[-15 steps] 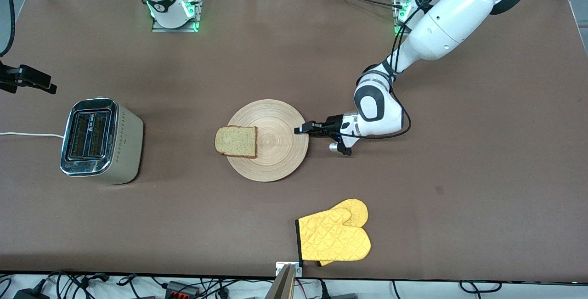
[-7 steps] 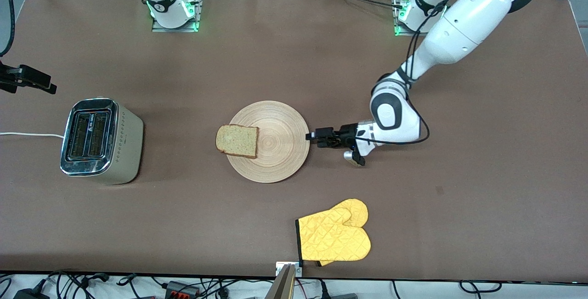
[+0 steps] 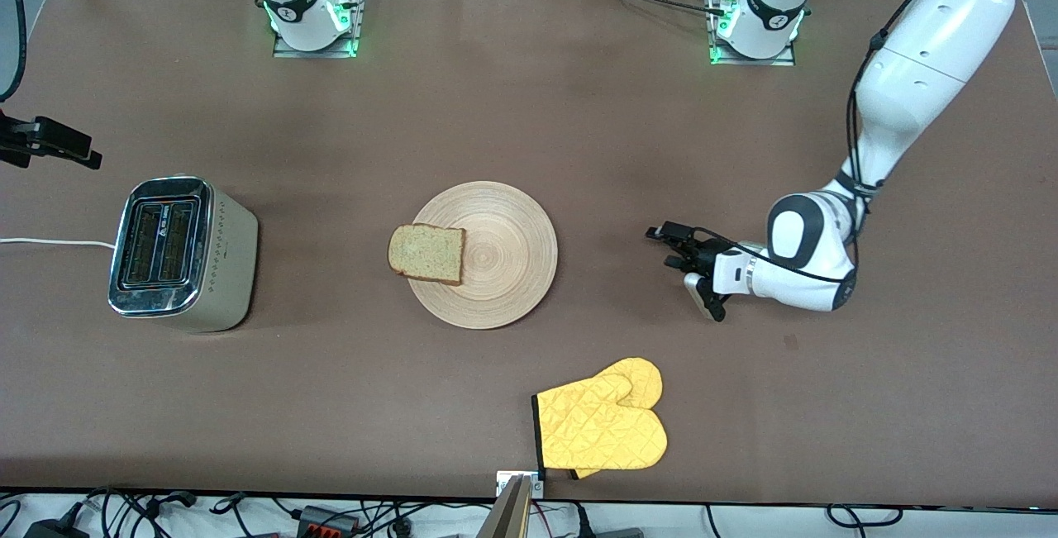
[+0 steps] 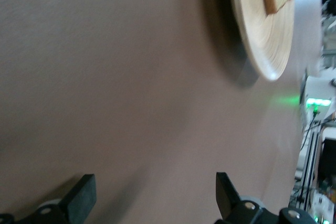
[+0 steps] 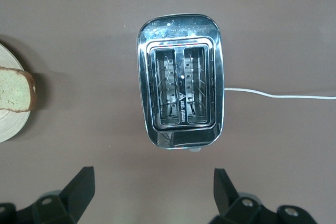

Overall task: Move plate and put bread in toaster
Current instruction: 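Open and withdraw the left gripper from the plate, then return the left gripper up while the right gripper reaches the bread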

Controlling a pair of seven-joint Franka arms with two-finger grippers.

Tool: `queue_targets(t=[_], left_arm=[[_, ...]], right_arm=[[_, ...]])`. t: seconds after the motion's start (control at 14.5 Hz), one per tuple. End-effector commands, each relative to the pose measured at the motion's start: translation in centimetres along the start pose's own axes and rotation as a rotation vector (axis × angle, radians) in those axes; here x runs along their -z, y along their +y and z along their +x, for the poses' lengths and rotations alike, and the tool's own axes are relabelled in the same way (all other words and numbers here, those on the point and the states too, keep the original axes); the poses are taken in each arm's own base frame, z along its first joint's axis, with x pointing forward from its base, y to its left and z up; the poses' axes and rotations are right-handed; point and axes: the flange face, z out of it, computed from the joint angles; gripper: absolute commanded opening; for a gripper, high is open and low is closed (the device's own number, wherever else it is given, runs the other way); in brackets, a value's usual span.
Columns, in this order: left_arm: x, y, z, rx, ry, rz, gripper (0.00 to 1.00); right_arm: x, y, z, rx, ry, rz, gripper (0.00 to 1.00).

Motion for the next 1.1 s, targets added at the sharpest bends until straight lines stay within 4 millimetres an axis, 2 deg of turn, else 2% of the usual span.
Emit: queue_targets(t=[0.0, 0.14, 0.28, 0.34, 0.55, 0.69, 0.83, 0.89, 1.03], left_arm=[[4.0, 1.2, 0.5, 0.029, -0.178, 0.139, 1.0], [6.7, 2.2, 0.1, 0.104, -0.319, 0.275, 1.0], [8.0, 4.1, 0.3, 0.201, -0.395, 0.37, 1.0], [8.4, 5.3, 0.5, 0.222, -0.424, 0.434, 1.0], [11.9, 9.1, -0.1, 0.303, -0.463, 0.61, 1.0], [15.8, 13.1, -0.6, 0.382, -0.391, 0.688, 1.0], [19.0, 18.3, -0.7, 0.51, -0.267, 0.785, 1.0], [20.4, 20.3, -1.1, 0.569, -0.212, 0.811, 1.0], [23.7, 24.5, -2.0, 0.573, -0.132, 0.849, 1.0]], right_arm=[[0.2, 0.2, 0.2, 0.005, -0.002, 0.013, 1.0], [0.2, 0.0, 0.2, 0.006, -0.002, 0.013, 1.0], [0.2, -0.1, 0.2, 0.008, -0.002, 0.014, 1.0], [0.2, -0.2, 0.2, 0.009, -0.004, 0.013, 1.0], [0.1, -0.1, -0.1, 0.001, -0.019, 0.016, 1.0], [-0.3, 0.2, 0.1, -0.006, -0.026, 0.018, 1.0], [-1.9, -0.4, 0.4, -0.006, -0.065, 0.019, 1.0], [-3.3, -1.4, 0.9, 0.006, -0.1, 0.019, 1.0], [-4.9, -4.5, 2.1, 0.056, -0.119, 0.014, 1.0]])
